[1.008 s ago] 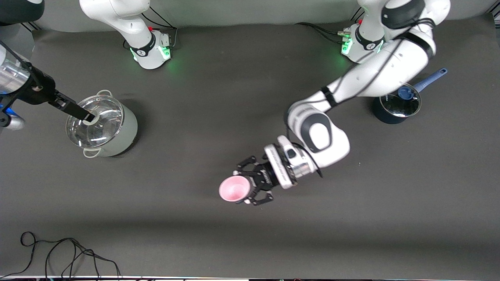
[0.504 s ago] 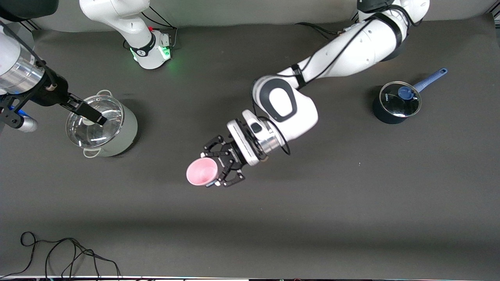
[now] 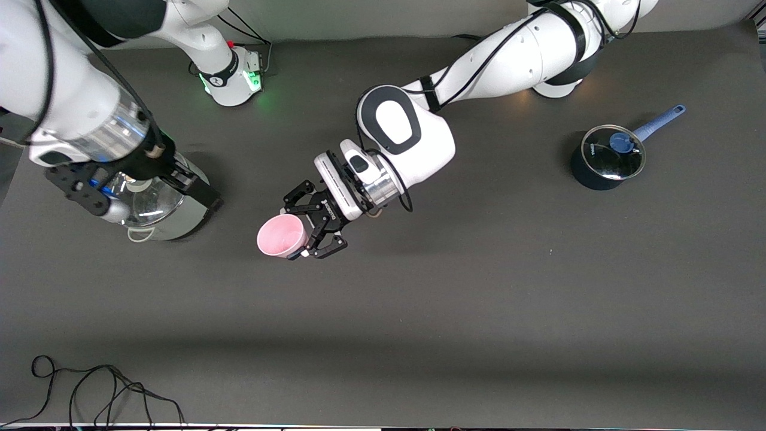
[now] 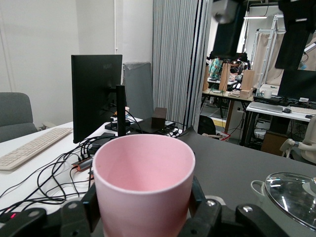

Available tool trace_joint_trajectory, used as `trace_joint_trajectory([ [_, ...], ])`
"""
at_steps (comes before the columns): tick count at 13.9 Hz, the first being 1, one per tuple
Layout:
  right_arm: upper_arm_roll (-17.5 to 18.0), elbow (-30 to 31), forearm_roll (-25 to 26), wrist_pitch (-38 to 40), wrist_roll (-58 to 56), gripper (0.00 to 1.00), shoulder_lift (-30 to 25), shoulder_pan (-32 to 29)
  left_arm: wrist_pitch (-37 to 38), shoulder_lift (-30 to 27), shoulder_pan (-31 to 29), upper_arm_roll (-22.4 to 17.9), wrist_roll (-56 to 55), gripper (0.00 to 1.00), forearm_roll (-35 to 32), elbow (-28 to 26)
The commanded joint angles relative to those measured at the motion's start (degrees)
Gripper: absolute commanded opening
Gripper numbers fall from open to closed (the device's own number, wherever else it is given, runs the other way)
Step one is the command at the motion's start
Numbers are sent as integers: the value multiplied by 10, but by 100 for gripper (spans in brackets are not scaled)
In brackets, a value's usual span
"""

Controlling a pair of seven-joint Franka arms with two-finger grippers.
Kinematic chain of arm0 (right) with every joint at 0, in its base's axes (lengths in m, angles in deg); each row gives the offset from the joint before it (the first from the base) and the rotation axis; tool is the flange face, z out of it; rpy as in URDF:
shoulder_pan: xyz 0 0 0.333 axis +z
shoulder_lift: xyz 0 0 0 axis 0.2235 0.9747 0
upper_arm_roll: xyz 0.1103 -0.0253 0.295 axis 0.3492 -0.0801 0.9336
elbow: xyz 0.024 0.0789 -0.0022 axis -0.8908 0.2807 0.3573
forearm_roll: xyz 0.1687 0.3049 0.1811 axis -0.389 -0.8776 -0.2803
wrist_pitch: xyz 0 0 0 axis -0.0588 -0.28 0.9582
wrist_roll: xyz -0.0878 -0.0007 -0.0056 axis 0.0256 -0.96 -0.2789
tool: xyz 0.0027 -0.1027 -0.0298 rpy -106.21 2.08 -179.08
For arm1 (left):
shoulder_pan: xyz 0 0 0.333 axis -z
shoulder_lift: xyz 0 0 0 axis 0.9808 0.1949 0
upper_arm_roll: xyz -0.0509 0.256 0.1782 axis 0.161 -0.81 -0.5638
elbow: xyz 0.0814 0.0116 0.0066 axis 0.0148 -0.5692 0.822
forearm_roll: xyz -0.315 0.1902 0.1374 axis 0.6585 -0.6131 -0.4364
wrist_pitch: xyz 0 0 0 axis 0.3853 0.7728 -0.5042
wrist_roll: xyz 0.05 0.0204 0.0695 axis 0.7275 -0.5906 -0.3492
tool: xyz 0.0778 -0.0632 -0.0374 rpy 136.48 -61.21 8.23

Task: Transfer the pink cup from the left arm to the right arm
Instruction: 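Reach the right gripper into the pink cup's rim while the left holds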

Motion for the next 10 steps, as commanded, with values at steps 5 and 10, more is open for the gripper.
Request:
trace_joint_trajectory([
  [5,-5,-62,-2,4,82,100,53,53,-6,-6,12,-14,-20,0,3,15],
  [10,-3,-55,-4,-18,97,100,76,57,-6,-6,12,-14,-20,0,3,15],
])
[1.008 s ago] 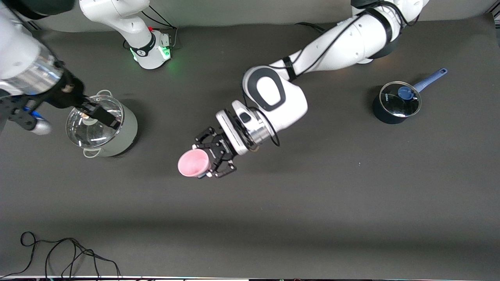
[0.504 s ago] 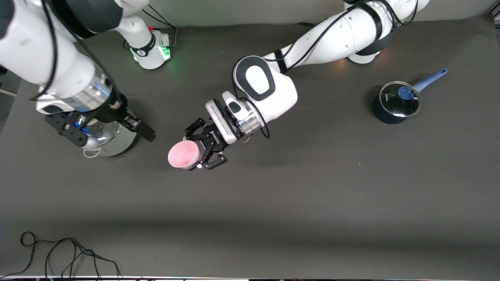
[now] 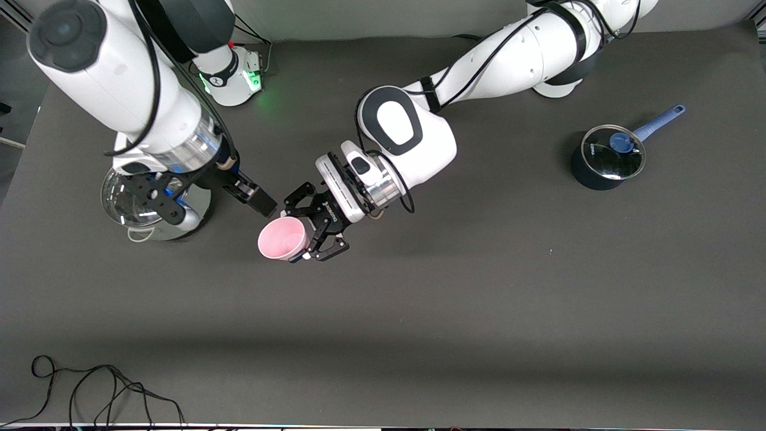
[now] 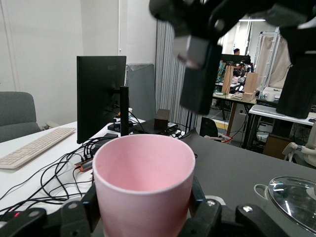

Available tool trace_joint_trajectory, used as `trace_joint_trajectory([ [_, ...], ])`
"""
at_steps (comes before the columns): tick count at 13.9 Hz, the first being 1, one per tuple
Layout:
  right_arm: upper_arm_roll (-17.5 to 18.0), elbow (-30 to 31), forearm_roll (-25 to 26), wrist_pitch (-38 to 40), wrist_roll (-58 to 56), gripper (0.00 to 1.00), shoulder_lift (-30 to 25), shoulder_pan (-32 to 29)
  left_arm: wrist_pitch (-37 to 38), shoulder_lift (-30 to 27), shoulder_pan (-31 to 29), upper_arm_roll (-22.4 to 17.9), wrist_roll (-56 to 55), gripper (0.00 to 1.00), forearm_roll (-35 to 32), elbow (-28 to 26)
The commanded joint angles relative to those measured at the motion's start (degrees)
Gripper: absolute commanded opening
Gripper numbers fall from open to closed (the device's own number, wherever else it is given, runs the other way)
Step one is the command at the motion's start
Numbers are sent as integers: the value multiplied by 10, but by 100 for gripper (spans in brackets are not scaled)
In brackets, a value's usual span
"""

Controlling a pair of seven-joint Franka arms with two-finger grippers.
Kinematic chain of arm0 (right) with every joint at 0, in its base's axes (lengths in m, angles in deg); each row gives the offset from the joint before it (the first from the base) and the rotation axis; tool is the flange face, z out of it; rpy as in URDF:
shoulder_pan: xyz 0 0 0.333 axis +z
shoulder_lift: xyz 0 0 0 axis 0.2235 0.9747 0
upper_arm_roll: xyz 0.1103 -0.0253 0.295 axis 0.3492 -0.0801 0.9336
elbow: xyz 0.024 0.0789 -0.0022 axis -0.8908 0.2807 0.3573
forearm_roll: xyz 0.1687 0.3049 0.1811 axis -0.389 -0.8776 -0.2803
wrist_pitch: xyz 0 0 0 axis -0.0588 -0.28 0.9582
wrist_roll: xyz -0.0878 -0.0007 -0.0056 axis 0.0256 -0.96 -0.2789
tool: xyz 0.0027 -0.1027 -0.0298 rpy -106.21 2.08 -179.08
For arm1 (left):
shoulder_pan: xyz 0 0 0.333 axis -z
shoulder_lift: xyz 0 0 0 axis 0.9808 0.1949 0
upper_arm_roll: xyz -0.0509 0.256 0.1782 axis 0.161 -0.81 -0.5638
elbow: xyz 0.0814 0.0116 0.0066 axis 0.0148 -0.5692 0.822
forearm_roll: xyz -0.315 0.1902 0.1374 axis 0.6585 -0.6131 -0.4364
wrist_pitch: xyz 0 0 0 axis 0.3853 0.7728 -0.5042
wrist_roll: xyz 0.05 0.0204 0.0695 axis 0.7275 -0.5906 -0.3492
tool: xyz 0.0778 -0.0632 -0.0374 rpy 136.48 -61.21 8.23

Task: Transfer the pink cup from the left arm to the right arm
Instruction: 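Reach the right gripper into the pink cup's rim while the left holds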

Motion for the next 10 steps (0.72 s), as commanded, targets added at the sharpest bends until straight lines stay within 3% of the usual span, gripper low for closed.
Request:
trace_joint_trajectory([
  [1,-3,-17,-4,-5,14,100,26,3,-6,-6,12,-11,-11,0,3,10],
  [7,-3,-17,-5,-44,15,98,49,3,-6,-6,12,-11,-11,0,3,10],
  [8,-3,-16,-5,-46,15,94,49,3,-6,-6,11,-11,-11,0,3,10],
  [9,-3,-17,-6,-46,15,79,49,3,-6,-6,12,-11,-11,0,3,10],
  [10,-3,-17,-5,-46,15,52,49,3,-6,-6,11,-11,-12,0,3,10],
])
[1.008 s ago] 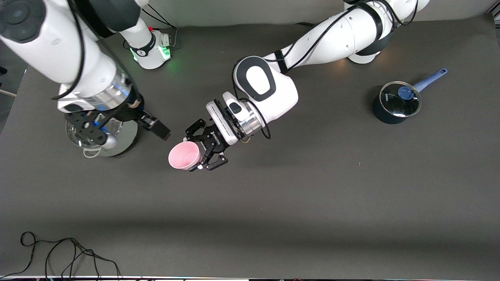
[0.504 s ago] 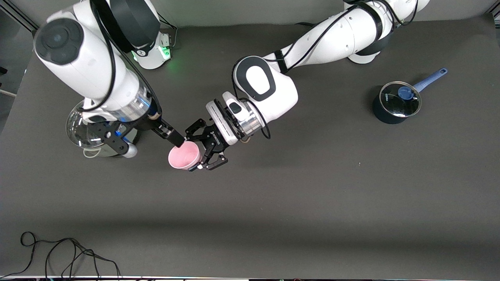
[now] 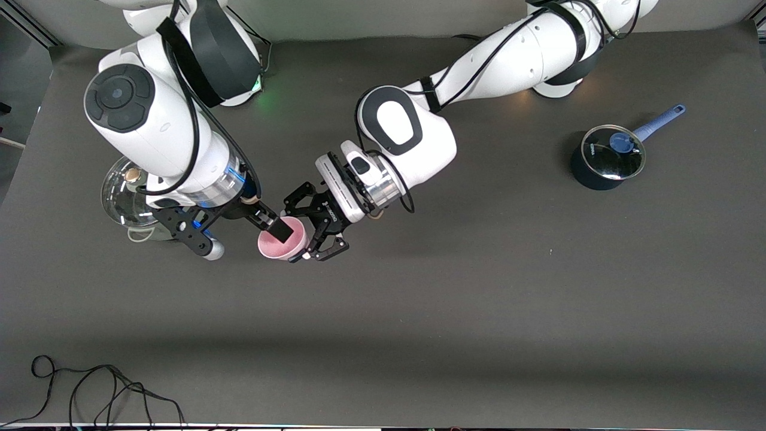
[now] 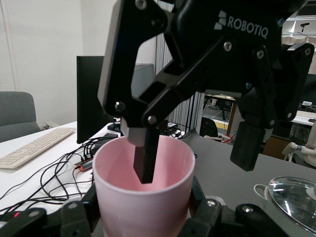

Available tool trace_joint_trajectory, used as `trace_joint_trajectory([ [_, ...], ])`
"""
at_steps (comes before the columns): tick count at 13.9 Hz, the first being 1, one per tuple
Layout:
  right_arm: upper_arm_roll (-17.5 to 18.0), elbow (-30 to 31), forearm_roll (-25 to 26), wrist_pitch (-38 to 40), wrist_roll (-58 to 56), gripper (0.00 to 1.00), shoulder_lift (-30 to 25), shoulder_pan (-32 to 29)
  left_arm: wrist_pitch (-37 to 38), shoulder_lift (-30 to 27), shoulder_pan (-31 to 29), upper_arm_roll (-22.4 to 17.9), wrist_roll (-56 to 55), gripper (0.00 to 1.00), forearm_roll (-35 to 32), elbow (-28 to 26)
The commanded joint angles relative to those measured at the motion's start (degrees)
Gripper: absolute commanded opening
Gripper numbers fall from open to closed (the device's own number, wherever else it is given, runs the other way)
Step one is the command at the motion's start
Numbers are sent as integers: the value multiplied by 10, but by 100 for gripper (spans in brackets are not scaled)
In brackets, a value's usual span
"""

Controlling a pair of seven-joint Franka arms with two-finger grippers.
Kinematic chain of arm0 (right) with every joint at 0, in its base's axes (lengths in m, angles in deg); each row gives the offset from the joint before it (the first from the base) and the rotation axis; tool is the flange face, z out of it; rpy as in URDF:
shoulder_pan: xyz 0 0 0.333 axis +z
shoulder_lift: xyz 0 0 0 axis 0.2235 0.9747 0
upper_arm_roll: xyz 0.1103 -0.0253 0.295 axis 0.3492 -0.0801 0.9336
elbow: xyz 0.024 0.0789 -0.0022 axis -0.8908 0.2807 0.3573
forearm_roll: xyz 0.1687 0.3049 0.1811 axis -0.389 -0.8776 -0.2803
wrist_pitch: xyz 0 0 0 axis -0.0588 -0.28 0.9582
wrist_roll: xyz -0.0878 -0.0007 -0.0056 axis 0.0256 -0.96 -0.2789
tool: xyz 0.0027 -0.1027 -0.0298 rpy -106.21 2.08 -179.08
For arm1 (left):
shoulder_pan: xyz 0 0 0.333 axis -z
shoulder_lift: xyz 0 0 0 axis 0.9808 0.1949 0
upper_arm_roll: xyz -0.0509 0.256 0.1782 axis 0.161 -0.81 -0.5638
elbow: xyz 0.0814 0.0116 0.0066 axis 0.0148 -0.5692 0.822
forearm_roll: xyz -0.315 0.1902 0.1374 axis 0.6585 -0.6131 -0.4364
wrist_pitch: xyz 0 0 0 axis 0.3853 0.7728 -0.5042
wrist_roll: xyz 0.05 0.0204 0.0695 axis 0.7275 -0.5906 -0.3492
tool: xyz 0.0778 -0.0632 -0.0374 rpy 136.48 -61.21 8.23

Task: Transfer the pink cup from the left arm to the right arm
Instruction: 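Reach the right gripper into the pink cup's rim while the left holds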

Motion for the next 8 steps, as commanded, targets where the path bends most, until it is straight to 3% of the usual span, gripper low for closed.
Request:
trace_joint_trajectory([
  [1,-3,-18,-5,-1,12,27,6,3,-6,-6,11,-11,-11,0,3,10],
  [2,-4,-18,-5,-1,11,4,6,3,-6,-6,12,-11,-11,0,3,10],
  [3,-4,-18,-5,-1,10,0,6,3,-6,-6,12,-11,-11,0,3,10],
  [8,-4,-19,-4,-1,9,0,6,3,-6,-6,11,-11,-11,0,3,10],
])
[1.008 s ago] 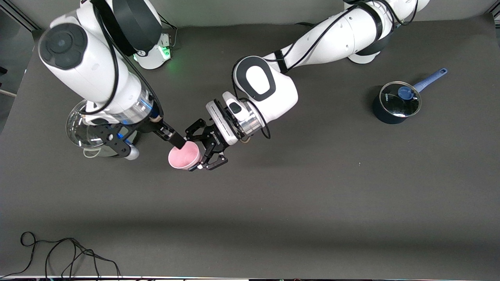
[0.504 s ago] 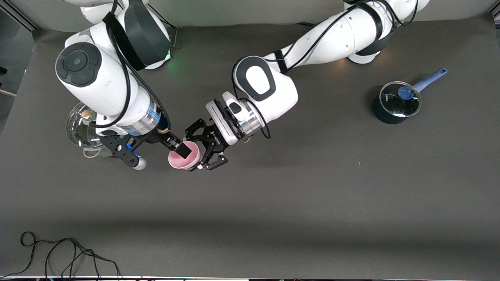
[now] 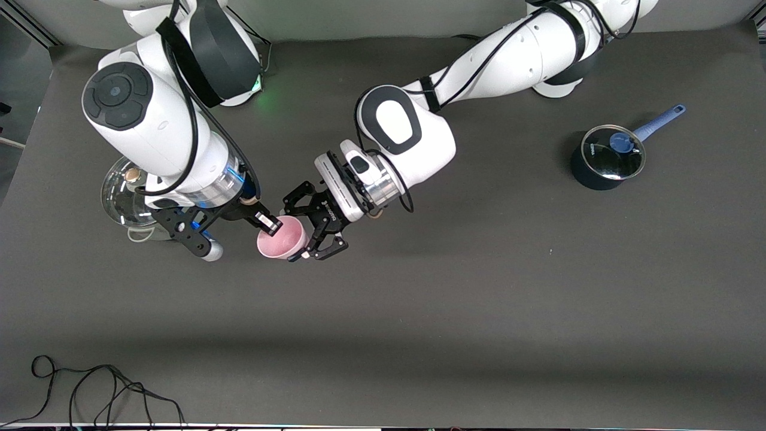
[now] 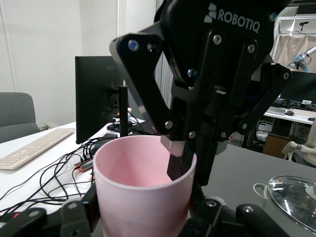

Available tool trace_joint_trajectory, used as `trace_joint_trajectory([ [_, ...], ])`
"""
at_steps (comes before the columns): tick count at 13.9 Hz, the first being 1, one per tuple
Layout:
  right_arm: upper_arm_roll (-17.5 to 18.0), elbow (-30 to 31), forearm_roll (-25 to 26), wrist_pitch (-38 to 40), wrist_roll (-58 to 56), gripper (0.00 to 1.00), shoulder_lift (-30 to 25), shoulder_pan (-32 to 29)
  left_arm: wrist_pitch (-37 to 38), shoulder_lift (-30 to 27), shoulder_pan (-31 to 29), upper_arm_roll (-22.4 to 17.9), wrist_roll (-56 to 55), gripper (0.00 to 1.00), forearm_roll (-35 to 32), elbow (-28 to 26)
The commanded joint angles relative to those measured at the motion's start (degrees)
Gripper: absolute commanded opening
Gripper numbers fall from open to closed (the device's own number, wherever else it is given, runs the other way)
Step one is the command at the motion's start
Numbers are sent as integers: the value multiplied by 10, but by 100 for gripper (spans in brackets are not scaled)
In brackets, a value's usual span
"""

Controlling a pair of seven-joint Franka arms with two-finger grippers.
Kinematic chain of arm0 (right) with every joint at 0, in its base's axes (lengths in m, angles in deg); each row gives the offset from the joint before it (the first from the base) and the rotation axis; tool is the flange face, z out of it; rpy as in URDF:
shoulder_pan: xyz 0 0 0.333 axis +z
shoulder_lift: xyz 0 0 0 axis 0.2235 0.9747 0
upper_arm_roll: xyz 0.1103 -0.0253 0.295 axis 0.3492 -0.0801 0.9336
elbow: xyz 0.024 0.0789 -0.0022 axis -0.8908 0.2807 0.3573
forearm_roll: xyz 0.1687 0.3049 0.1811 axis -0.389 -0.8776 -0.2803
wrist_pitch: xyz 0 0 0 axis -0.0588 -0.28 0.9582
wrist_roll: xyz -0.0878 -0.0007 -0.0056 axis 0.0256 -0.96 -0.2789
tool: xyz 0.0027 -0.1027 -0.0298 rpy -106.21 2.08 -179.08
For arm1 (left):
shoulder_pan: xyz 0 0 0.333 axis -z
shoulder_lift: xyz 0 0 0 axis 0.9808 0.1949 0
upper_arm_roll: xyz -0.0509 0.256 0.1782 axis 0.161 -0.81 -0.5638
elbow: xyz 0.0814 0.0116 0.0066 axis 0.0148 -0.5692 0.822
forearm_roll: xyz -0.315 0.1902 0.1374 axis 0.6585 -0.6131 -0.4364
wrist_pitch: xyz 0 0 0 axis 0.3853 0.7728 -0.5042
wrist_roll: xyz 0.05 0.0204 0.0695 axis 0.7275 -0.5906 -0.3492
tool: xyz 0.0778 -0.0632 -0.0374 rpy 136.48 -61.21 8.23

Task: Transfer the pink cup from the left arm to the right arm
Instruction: 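Close the right gripper on the cup while the left gripper opens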

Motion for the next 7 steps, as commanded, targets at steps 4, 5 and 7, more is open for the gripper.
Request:
trace_joint_trajectory([
  [4,-3,-18,-4,4,5,0,6,3,-5,-9,8,-9,-15,0,4,10],
  [5,-3,-18,-4,4,5,0,6,2,-4,-13,7,-6,-21,0,5,8],
  [7,-3,-19,-4,4,4,0,7,2,-2,-18,5,-15,-29,100,-16,7],
])
